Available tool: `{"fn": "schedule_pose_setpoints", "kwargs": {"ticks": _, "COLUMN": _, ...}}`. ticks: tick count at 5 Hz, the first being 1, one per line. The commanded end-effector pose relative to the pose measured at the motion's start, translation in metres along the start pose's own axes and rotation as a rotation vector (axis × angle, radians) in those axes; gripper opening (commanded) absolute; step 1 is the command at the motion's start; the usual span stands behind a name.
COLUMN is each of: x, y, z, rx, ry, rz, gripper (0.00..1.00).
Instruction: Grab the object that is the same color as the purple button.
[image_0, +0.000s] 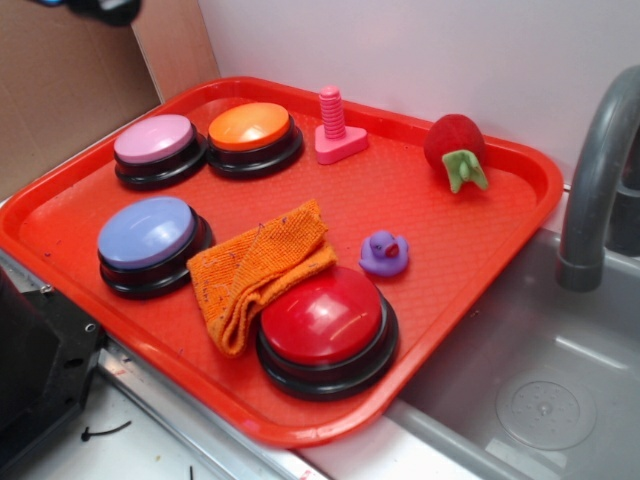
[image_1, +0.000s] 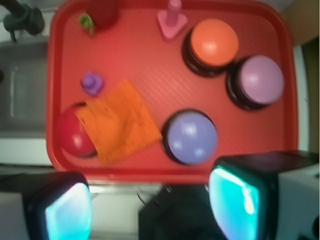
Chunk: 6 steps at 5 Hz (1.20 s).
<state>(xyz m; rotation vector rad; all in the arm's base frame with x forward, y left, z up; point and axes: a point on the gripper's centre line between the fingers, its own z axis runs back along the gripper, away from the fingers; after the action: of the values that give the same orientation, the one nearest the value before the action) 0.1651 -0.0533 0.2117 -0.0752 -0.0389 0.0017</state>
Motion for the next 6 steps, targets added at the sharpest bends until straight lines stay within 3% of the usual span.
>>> {"fn": "schedule_pose_setpoints", "kwargs": {"ticks": 1, "x": 0.05, "y": -0.03, "z": -0.03, "rx": 0.01, "ry": -0.018, "rz": -0.002, "gripper": 1.0}}
{"fn": "schedule_pose_setpoints", "kwargs": {"ticks": 2, "x": 0.069, "y": -0.047, "z": -0.06, "rx": 0.07, "ry": -0.002, "rz": -0.033, "gripper": 1.0}}
{"fn": "schedule_pose_setpoints", "kwargs": {"ticks": 3, "x": 0.083, "y": -0.055, "z": -0.097, "rx": 0.041, "ry": 0.034, "rz": -0.033, "gripper": 1.0}}
{"fn": "schedule_pose_setpoints", "kwargs": {"ticks": 6, "x": 0.087, "y": -0.069, "z": -0.159, "rx": 0.09, "ry": 0.108, "rz": -0.117, "gripper": 1.0}}
